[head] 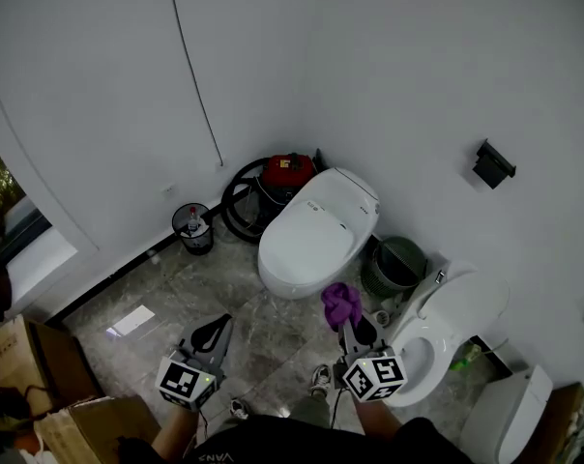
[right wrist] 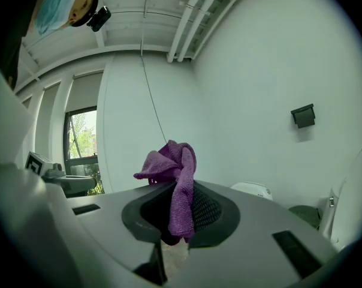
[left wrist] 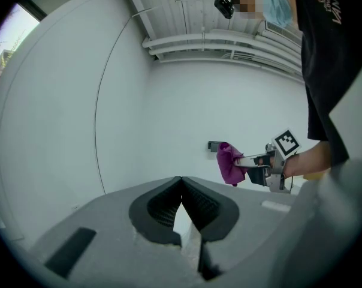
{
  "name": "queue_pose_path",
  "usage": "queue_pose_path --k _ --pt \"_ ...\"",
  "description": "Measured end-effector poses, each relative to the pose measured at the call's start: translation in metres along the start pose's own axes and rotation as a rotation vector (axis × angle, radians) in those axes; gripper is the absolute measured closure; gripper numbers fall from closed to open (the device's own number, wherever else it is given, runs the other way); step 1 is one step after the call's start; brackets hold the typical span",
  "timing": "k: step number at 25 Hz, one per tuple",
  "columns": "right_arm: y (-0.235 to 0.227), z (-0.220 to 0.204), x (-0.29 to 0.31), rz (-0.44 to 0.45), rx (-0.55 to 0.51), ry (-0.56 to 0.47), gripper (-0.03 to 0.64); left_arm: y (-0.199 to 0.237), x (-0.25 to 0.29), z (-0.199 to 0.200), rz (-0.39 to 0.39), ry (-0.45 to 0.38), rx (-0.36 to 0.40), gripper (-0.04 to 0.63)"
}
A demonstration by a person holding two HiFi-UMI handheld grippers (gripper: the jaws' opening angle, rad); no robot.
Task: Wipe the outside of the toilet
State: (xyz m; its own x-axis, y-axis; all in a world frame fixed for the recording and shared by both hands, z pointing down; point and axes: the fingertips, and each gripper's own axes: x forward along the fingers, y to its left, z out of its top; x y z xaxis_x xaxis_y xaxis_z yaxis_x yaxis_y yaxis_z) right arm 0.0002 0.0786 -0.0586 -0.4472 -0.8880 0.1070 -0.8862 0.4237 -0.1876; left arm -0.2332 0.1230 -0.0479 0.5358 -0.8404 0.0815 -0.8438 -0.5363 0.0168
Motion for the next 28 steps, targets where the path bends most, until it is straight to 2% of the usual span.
queue_pose_path --k 7,13,16,20,28 --pt "0.038 0.006 -0.022 -0.005 -0.017 -0.029 0.569 0.006 -0.034 0.012 -0.02 -0.034 -0.03 0.589" --pt "0.074 -0.009 -0.034 -0.014 0.001 -0.029 0.569 0.01 -0.062 0.02 -0.066 -0.032 0.009 0.589" --pt "0.084 -0.018 -0.04 -0.024 0.002 -0.019 0.569 0.014 -0.076 0.02 -0.055 -0.005 0.008 0.589" --pt "0.096 -0.026 -0.047 -0.036 -0.011 -0.008 0.571 0.018 -0.092 0.011 -0.07 0.0 0.029 0.589" --pt "0.106 -0.028 -0.059 -0.049 -0.018 -0.008 0.572 0.011 -0.107 0.008 -0.085 -0.003 0.025 0.589"
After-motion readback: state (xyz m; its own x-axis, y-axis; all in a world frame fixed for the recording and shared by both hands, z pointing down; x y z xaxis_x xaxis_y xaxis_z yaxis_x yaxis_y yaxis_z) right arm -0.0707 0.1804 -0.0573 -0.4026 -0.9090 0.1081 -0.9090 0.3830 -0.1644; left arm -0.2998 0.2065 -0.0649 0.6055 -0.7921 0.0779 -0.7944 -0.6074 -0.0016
